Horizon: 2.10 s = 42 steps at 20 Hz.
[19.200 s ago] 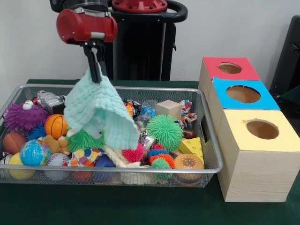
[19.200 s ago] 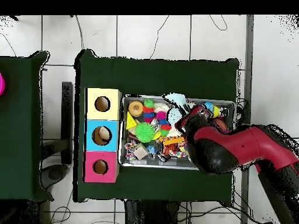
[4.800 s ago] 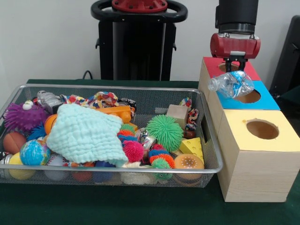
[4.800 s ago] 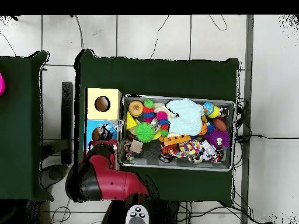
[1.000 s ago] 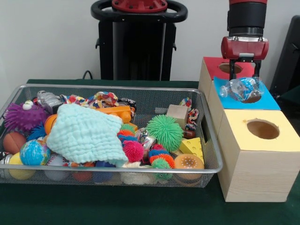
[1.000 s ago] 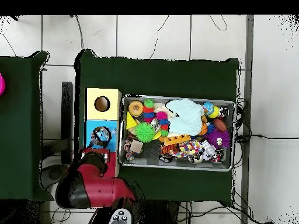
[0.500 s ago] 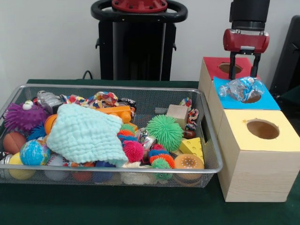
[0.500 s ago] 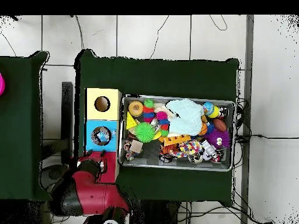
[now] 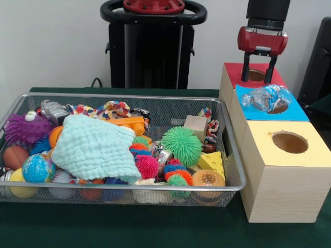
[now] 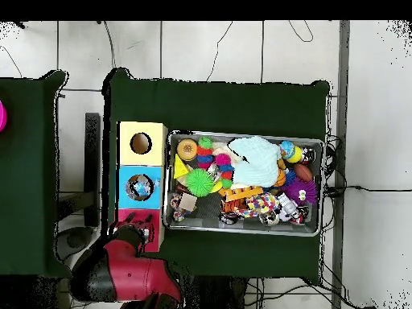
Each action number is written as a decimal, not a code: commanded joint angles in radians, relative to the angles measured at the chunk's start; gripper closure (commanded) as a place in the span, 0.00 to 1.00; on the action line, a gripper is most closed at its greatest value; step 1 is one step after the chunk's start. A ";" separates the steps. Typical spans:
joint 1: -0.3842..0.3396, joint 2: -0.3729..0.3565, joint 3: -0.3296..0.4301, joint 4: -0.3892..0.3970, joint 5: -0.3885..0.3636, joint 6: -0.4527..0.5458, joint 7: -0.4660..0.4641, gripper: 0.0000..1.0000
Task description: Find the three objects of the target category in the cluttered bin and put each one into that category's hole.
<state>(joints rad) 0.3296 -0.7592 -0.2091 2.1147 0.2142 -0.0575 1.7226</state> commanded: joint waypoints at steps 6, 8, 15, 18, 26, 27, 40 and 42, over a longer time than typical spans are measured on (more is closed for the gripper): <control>-0.010 -0.092 -0.019 -0.115 0.010 0.287 0.131 0.00; -0.009 -0.099 -0.020 -0.126 0.008 0.310 0.134 0.00; -0.008 -0.116 -0.017 -0.161 -0.001 0.328 0.144 0.00; -0.017 -0.118 -0.004 -0.177 -0.016 0.289 0.128 0.00; -0.038 -0.121 0.016 -0.193 -0.048 0.227 0.103 0.00; -0.037 -0.119 0.014 -0.196 -0.050 0.221 0.103 0.00; -0.049 -0.114 0.005 -0.192 -0.085 0.185 0.105 0.00; -0.052 -0.112 0.003 -0.193 -0.091 0.182 0.110 0.00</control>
<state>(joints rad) 0.3156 -0.8907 -0.2355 1.9501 0.1815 0.1643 1.7226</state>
